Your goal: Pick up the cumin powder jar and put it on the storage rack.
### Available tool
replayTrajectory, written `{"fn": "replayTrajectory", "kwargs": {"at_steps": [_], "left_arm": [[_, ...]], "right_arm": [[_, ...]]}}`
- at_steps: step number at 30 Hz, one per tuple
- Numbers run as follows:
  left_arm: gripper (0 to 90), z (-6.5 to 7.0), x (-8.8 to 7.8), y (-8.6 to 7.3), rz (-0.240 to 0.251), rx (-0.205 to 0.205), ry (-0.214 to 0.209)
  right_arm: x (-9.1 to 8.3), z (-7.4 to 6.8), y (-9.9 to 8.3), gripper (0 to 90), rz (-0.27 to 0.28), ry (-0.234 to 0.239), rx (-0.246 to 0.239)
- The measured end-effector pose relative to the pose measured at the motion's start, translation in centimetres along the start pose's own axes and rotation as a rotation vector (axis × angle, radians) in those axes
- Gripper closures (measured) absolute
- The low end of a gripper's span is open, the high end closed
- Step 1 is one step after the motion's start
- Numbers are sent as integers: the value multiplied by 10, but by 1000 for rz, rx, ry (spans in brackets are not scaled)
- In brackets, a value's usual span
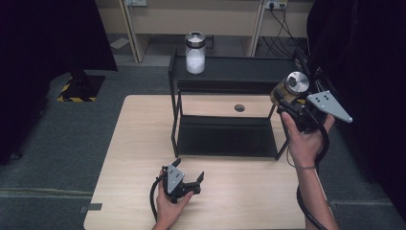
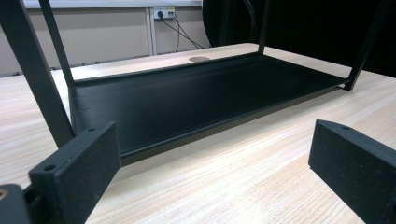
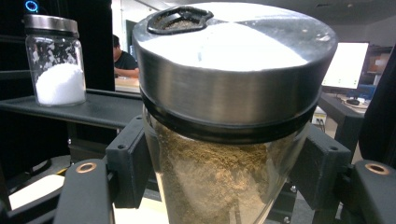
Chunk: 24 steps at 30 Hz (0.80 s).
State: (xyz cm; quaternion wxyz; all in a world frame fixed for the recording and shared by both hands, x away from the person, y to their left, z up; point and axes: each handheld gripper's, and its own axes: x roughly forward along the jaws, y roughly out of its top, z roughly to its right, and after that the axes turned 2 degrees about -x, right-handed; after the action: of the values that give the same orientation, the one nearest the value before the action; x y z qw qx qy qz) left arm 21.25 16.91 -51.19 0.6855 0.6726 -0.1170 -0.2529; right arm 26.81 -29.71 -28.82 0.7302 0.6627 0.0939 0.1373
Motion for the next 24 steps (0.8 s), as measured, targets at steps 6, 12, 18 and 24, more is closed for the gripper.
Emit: {"fn": "replayTrajectory", "kwargs": {"at_steps": [6, 12, 18, 24], "left_arm": [[15, 0, 0, 0, 1, -5, 0], [15, -1, 0, 0, 1, -5, -1], [15, 0, 0, 0, -2, 0, -1], [14, -1, 0, 0, -2, -2, -3]], "right_arm": [[3, 0, 7, 312, 15, -5, -3], [5, 2, 17, 312, 30, -15, -1], [9, 4, 23, 312, 31, -22, -2], [17, 5, 29, 312, 26, -27, -11]]}}
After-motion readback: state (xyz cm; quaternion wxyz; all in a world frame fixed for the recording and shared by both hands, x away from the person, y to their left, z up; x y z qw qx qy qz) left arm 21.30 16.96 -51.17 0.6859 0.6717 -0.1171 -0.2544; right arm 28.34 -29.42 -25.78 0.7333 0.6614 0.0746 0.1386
